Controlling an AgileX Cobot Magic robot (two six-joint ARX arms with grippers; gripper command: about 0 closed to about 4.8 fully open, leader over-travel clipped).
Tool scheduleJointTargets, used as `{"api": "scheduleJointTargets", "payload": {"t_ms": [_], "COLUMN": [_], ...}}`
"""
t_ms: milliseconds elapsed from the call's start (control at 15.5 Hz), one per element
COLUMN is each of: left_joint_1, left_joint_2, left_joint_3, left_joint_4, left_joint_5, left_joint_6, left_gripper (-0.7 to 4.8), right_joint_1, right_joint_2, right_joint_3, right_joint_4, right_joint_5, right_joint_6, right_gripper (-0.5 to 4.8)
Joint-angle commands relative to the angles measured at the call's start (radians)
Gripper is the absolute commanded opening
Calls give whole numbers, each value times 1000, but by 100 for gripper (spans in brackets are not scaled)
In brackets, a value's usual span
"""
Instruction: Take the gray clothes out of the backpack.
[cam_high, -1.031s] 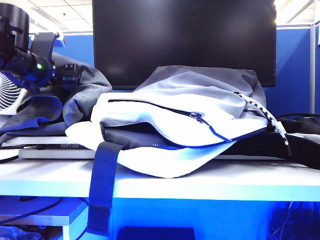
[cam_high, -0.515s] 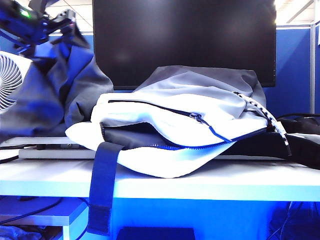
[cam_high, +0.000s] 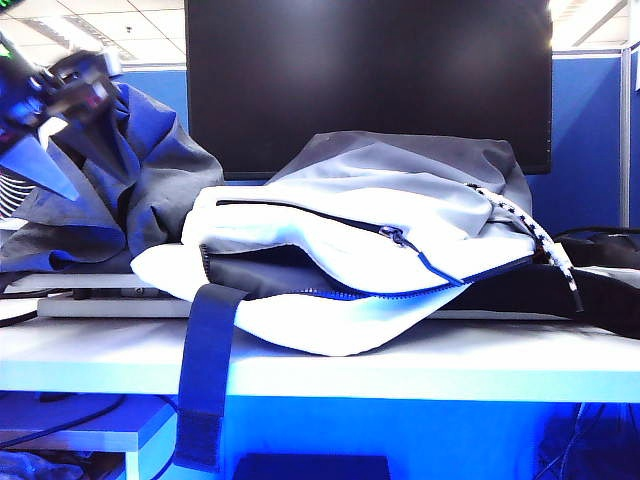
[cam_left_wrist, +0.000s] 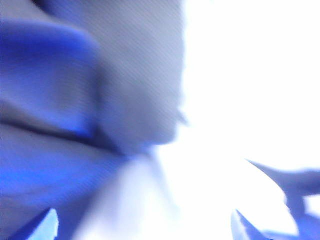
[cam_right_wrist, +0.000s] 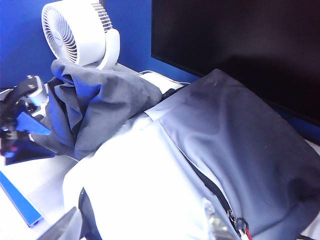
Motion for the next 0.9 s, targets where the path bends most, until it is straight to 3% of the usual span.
{"api": "scheduleJointTargets", "payload": {"t_ms": [64, 193, 258, 386, 451, 515, 644, 902], "left_joint_1": [0, 0, 0, 1, 1, 1, 1, 1], "left_joint_2": [-146, -274, -352, -513, -645, -713, -935, -1218], "left_joint_3": [4, 4, 4, 4, 4, 4, -6, -14], "left_joint_4": [-69, -109, -121, -136, -156, -171, -229, -377], "left_joint_5": [180, 352, 358, 335, 272, 238, 177, 3], "left_joint_6": [-21, -21, -21, -34, -66, -81, -156, -159], "left_gripper": [414, 7, -5, -5, -5, -5, -5, -5], "right_joint_1": [0, 0, 0, 1, 1, 1, 1, 2], "right_joint_2": [-38, -73, -92, -135, -176, -196, -287, -499], "right_joint_3": [3, 2, 2, 2, 2, 1, -17, -153], "right_joint_4": [-67, -141, -182, -266, -336, -363, -424, -406], "right_joint_5": [11, 35, 21, 19, 0, -26, -38, -68], "right_joint_6": [4, 4, 10, 22, 23, 25, 77, 153], "right_gripper": [314, 226, 163, 112, 19, -6, -6, -6]}}
